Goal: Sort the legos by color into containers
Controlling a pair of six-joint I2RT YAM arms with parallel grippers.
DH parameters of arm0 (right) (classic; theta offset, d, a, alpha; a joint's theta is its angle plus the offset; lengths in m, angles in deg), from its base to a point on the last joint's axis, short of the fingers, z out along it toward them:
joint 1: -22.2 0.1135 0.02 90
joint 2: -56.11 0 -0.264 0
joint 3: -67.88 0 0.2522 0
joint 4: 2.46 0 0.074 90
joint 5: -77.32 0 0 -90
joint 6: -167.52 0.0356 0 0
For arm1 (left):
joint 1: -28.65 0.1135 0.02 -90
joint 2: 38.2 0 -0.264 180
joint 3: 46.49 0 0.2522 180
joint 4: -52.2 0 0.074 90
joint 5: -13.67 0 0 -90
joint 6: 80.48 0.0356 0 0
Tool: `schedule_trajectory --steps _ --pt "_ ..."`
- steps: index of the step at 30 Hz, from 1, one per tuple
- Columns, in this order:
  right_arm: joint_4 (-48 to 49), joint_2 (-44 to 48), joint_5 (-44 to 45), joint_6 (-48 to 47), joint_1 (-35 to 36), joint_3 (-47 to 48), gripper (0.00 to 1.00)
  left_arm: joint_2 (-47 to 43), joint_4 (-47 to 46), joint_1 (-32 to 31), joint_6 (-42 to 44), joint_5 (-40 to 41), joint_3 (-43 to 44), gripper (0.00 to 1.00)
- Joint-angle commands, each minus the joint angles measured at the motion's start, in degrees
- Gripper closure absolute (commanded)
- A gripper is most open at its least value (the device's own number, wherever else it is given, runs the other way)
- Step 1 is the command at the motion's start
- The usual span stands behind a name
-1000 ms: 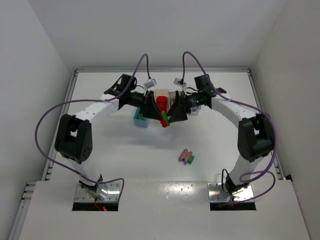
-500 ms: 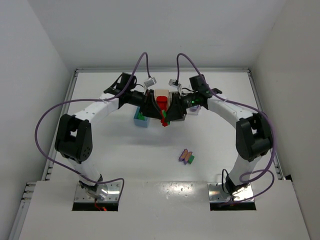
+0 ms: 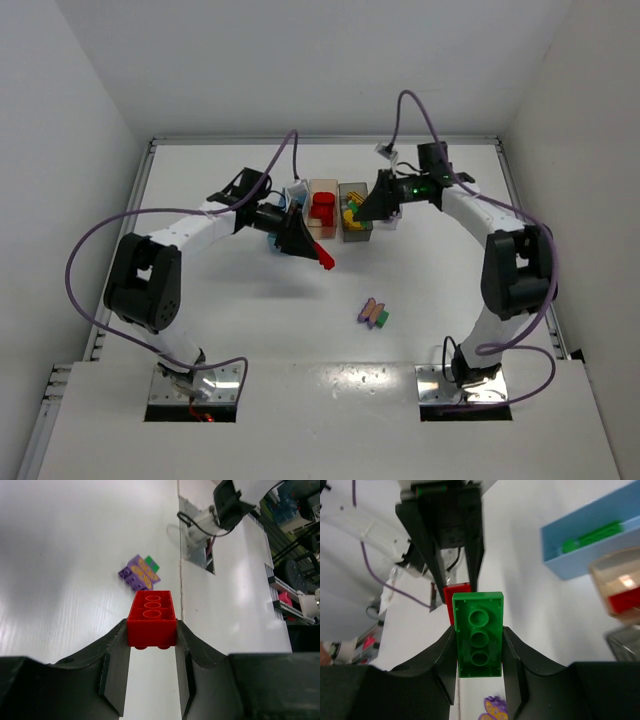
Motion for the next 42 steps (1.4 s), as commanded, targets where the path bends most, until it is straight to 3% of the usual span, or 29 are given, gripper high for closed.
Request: schedule_trajectory --steps 1,6,7,8,9,11,12,15,20,24,29,31,33,34,35,36,38,39,40,42 --pt "3.44 3.91 -2.76 1.20 -4.33 0.37 1.00 -3.11 4.78 -0.47 7.15 1.65 -0.80 0.86" --pt "3.44 5.14 -1.62 0.58 -7.14 -1.56 1.00 -3.11 6.03 0.06 8.31 8.03 1.39 0.86" --pt "3.96 5.14 -1.61 0.58 -7.15 -2.26 1.00 -3.63 0.90 0.06 6.91 10.85 1.40 0.86" --pt "3.96 5.84 -0.74 0.58 -7.15 -2.96 1.00 -3.63 -2.81 0.06 0.81 14.36 1.40 0.86" --pt "3.96 6.46 -0.21 0.58 -7.15 -2.97 1.00 -4.16 -6.06 0.06 -1.69 21.70 1.40 0.86" --pt "3.96 7.07 0.57 0.58 -7.15 -3.50 1.00 -3.12 -11.43 -0.64 -5.03 28.50 3.05 0.86" --pt "3.96 7.69 0.58 0.58 -7.67 -4.02 1.00 -1.98 -11.46 -0.65 -5.66 35.33 4.29 0.86" --pt "3.96 8.22 1.64 0.06 -7.68 -4.02 1.00 3.47 -11.98 -1.18 -8.12 43.99 9.12 0.86" --pt "3.35 9.45 2.78 -1.09 -7.68 -5.08 1.00 9.01 -14.08 -1.70 -10.41 46.47 12.73 0.85" --pt "2.82 9.45 2.78 -1.09 -7.68 -5.08 1.00 12.88 -13.57 -2.75 -11.03 47.61 14.40 0.75" --pt "2.82 8.40 3.31 -1.70 -7.07 -3.85 1.00 14.65 -12.34 -2.76 -12.52 48.23 15.55 0.50" --pt "1.42 7.70 4.53 -3.54 -6.45 -2.10 1.00 12.99 -15.57 -2.76 -13.23 47.10 14.50 0.41" --pt "0.89 6.20 6.45 -4.08 -5.05 -0.70 1.00 10.44 -22.57 -2.06 -14.89 42.09 12.40 0.38" --pt "0.89 4.98 7.34 -4.08 -4.52 -0.16 1.00 7.03 -25.75 -1.36 -18.20 40.68 9.16 0.19" --pt "0.89 4.36 8.66 -4.08 -3.56 0.37 1.00 5.17 -29.26 -1.35 -20.32 40.67 7.30 0.12" --pt "0.89 3.66 9.28 -4.95 -2.94 1.41 1.00 2.11 -33.82 0.30 -24.09 39.89 5.37 0.09" --pt "-1.64 1.55 13.38 -6.88 0.21 4.30 1.00 0.15 -34.40 1.80 -27.71 38.74 6.31 0.07" --pt "-2.36 0.67 14.72 -8.72 1.62 5.37 1.00 -0.73 -32.48 2.68 -30.77 38.74 7.62 0.07" --pt "-2.36 -0.38 16.04 -8.73 3.03 6.42 1.00 -1.69 -30.81 4.61 -31.94 40.39 8.42 0.01" --pt "-2.36 -4.33 19.56 -8.73 7.25 10.11 1.00 -4.33 -24.60 8.12 -33.08 41.81 10.26 0.01"
